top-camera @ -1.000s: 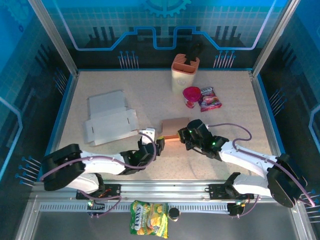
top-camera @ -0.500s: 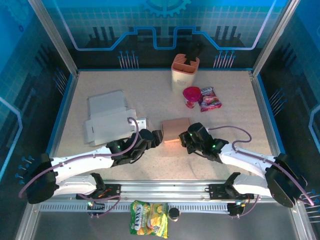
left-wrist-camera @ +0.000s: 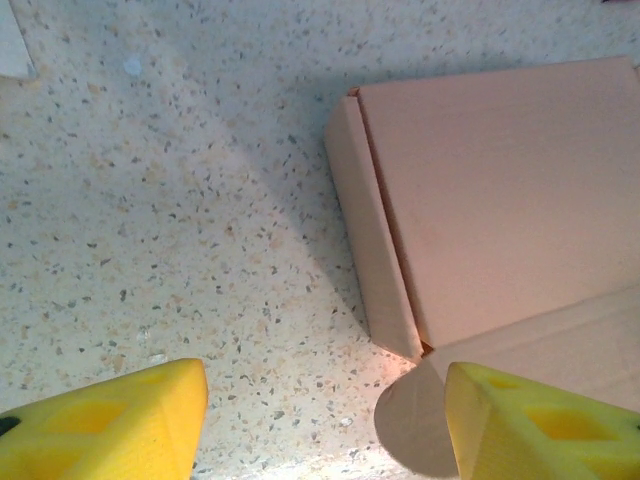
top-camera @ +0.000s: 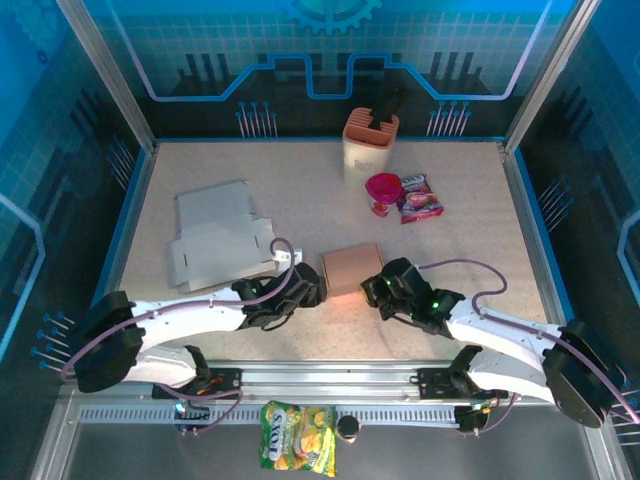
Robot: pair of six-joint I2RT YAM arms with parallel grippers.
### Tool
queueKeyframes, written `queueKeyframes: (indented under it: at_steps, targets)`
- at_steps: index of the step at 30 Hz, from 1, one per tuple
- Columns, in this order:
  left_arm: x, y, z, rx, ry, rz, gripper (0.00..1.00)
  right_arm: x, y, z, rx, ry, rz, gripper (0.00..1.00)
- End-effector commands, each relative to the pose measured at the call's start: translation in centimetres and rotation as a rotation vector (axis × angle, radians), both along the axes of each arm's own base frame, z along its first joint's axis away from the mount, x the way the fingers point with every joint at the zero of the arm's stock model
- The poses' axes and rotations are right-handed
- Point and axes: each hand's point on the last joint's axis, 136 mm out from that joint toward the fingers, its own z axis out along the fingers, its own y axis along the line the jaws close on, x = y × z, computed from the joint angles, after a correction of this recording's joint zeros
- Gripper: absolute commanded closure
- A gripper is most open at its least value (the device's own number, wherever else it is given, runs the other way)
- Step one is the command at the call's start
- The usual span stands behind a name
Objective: Fold the paper box
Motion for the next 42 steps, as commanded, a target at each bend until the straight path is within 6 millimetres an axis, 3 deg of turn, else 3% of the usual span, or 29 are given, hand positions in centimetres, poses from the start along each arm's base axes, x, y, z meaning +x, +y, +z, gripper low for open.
queueKeyframes:
  at_steps: [1,7,15,22,26,31,42]
  targets:
    - [0.3,-1.1,-0.1,-0.032,0.021,-0.006,0.36,-1.4,-1.0,-2.1,-0.055,0.034,0.016,0.99]
    - [0.9,-2.4,-0.7,-0.065,0.021,-0.023,0.37,-1.9,-1.3,-3.0,-0.072,0.042,0.04,0.89]
    - [1.9,-3.4,-0.3,-0.108,0.012,-0.036,0.37,-2.1,-1.8,-2.1,-0.152,-0.011,0.17,0.52]
    - [2.8,-3.3,-0.9,-0.126,0.024,-0.035,0.41,-2.7,-5.2,0.6,-0.305,-0.141,0.328,0.22]
    - [3.2,-3.8,-0.9,-0.177,0.019,-0.05,0.45,-1.9,-7.1,2.1,-0.32,-0.234,0.368,0.11]
    - [3.5,-4.5,-1.3,-0.199,0.038,-0.07,0.47,0.6,-8.2,3.4,-0.314,-0.318,0.456,0.07]
    - [3.4,-4.0,-3.2,-0.19,0.077,-0.045,0.56,4.2,-7.4,2.3,-0.291,-0.337,0.627,0.08]
